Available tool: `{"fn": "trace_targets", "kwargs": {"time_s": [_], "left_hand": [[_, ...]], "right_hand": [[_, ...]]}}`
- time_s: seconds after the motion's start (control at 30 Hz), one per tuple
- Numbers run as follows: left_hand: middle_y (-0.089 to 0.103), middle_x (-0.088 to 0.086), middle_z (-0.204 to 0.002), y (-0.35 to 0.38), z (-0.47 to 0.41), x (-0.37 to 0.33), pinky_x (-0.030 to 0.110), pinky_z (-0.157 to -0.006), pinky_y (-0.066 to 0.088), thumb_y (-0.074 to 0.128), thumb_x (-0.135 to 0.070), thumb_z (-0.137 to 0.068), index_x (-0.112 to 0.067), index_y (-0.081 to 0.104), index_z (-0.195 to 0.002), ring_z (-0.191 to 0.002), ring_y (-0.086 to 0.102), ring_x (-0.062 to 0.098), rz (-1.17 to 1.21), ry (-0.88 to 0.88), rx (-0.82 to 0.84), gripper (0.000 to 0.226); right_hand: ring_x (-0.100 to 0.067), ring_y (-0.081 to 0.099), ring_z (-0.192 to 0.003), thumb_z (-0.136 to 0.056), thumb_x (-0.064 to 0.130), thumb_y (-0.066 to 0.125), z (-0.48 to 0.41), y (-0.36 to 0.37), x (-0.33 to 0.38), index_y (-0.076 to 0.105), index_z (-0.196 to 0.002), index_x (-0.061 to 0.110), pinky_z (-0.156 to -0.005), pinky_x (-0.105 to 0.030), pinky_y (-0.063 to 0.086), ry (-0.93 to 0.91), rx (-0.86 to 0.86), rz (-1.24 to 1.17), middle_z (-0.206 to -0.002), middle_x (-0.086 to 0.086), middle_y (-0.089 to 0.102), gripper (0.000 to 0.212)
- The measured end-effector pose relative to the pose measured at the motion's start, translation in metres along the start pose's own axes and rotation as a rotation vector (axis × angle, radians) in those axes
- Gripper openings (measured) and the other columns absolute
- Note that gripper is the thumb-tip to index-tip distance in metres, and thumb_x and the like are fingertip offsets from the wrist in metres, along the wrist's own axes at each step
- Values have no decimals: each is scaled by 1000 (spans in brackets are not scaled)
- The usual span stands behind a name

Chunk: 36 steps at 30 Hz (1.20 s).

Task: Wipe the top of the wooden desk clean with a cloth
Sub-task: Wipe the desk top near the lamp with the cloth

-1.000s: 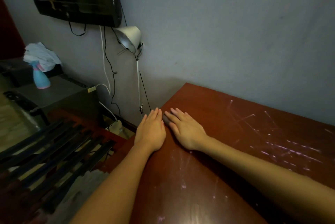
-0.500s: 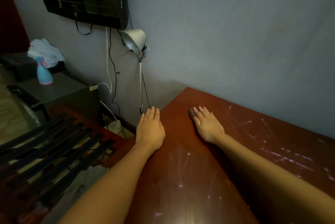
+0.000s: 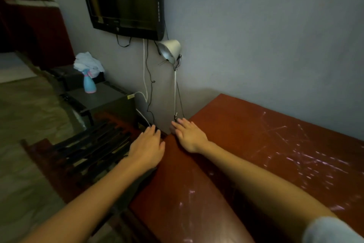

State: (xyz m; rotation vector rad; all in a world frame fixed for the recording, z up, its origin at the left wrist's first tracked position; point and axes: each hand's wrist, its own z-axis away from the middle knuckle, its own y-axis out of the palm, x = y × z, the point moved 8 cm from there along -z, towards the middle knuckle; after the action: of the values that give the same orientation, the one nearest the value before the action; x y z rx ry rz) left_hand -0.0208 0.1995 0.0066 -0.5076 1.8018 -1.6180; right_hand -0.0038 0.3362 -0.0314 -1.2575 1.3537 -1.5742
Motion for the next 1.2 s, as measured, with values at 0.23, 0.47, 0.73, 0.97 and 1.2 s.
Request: {"fn": "trace_targets", "kwargs": {"time_s": [0.23, 0.47, 0.73, 0.97, 1.2], "left_hand": [[-2, -6, -161, 24, 75, 29, 35, -118, -2, 26, -53, -99, -33, 1, -153, -148, -4, 13, -23, 90, -23, 62], [18, -8, -158, 25, 68, 26, 26, -117, 10, 27, -46, -101, -32, 17, -152, -146, 15, 11, 8, 166, -144, 53], [24, -6, -157, 25, 70, 26, 25, -117, 15, 29, -42, -101, -28, 16, -153, -143, 21, 10, 10, 171, -199, 55], [27, -10, -155, 23, 70, 30, 26, -115, 21, 31, -45, -101, -36, 24, -149, -142, 24, 9, 52, 162, -225, 50], [33, -9, -152, 23, 70, 31, 29, -114, 24, 36, -43, -100, -33, 36, -145, -140, 29, 10, 88, 173, -227, 46]], "right_hand": [[-21, 2, -148, -104, 33, 11, -8, -21, -64, 13, -153, 18, -120, -36, 5, 214, -13, 2, -160, -7, 6, 51], [-19, -1, -148, -104, 35, 12, 59, -12, -50, 9, -153, 20, -119, -34, 2, 200, -23, 15, -161, -5, 3, 51], [-17, -1, -148, -104, 35, 17, 65, 11, 48, 12, -152, 23, -119, -32, 0, -27, 12, 3, -161, -2, 5, 50], [-19, 3, -148, -104, 32, 16, 9, 8, 35, 19, -152, 20, -118, -36, 2, 35, 16, -11, -160, -4, 11, 49], [-21, 5, -148, -104, 35, 12, 31, -12, -37, 15, -152, 19, -118, -36, 4, 207, -32, 26, -160, -6, 9, 51]]}}
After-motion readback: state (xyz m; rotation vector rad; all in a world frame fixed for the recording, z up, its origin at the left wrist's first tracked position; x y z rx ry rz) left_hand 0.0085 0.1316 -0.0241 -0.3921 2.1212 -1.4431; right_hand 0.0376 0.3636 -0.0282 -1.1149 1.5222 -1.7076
